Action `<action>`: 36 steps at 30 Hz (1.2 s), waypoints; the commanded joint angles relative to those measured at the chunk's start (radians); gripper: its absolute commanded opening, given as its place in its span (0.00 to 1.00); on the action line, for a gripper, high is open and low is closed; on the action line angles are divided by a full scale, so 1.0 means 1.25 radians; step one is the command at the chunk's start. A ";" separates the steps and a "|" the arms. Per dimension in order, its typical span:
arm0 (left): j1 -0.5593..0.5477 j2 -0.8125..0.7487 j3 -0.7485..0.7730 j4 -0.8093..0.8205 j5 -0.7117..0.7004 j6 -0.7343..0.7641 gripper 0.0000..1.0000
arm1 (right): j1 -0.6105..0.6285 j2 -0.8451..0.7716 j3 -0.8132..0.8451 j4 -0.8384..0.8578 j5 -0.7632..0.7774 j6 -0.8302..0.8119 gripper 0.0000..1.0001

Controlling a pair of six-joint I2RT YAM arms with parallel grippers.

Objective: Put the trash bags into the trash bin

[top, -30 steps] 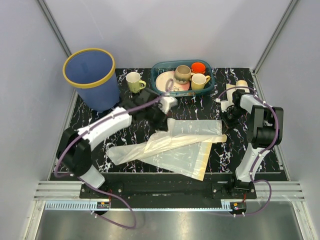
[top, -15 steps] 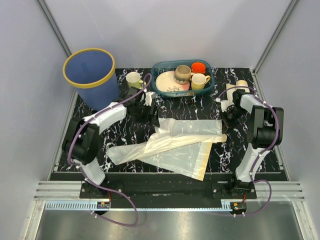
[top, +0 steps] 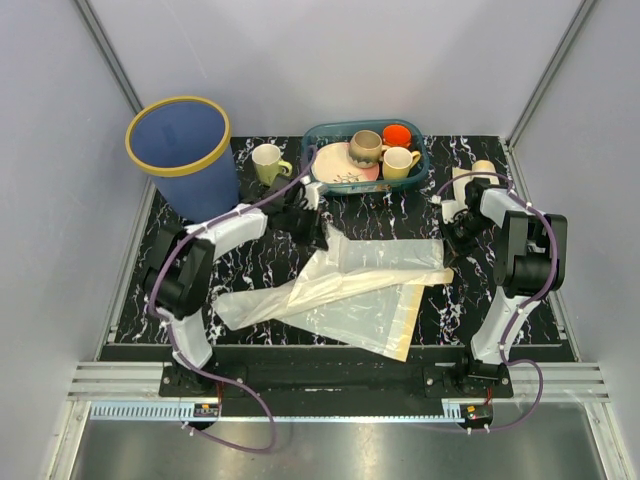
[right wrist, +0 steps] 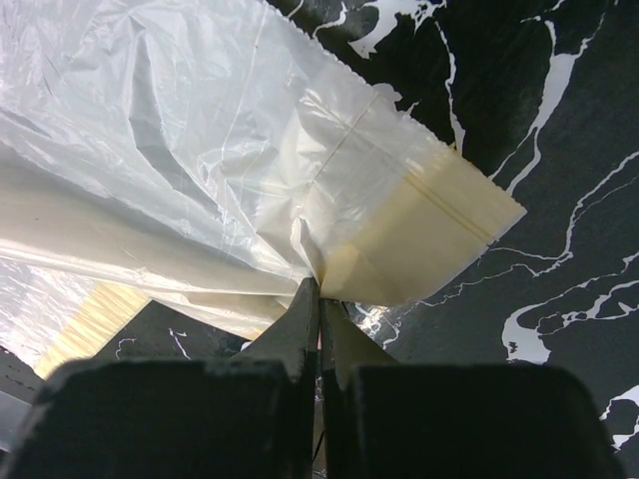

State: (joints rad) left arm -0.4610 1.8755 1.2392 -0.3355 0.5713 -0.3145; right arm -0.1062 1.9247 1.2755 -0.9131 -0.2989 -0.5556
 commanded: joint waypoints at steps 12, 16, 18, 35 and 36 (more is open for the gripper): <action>-0.526 -0.111 -0.007 -0.186 -0.421 0.536 0.03 | 0.010 -0.009 0.056 0.000 -0.022 0.015 0.00; -0.563 -0.118 -0.038 -0.222 -0.446 0.583 0.23 | 0.010 -0.016 0.062 -0.002 -0.037 0.013 0.00; -0.529 -0.176 -0.035 -0.235 -0.346 0.570 0.53 | 0.010 -0.021 0.062 -0.001 -0.039 0.008 0.00; -0.312 -0.333 0.041 -0.296 -0.066 0.754 0.74 | 0.013 -0.045 0.036 0.006 -0.044 -0.008 0.00; -0.324 -0.311 0.046 -0.295 -0.069 0.749 0.74 | 0.013 -0.045 0.037 0.003 -0.047 -0.010 0.00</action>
State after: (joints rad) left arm -0.8307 1.4136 1.2667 -0.6926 0.4252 0.5518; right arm -0.0990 1.9202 1.3174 -0.9100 -0.3332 -0.5537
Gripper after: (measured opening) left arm 0.739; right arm 0.006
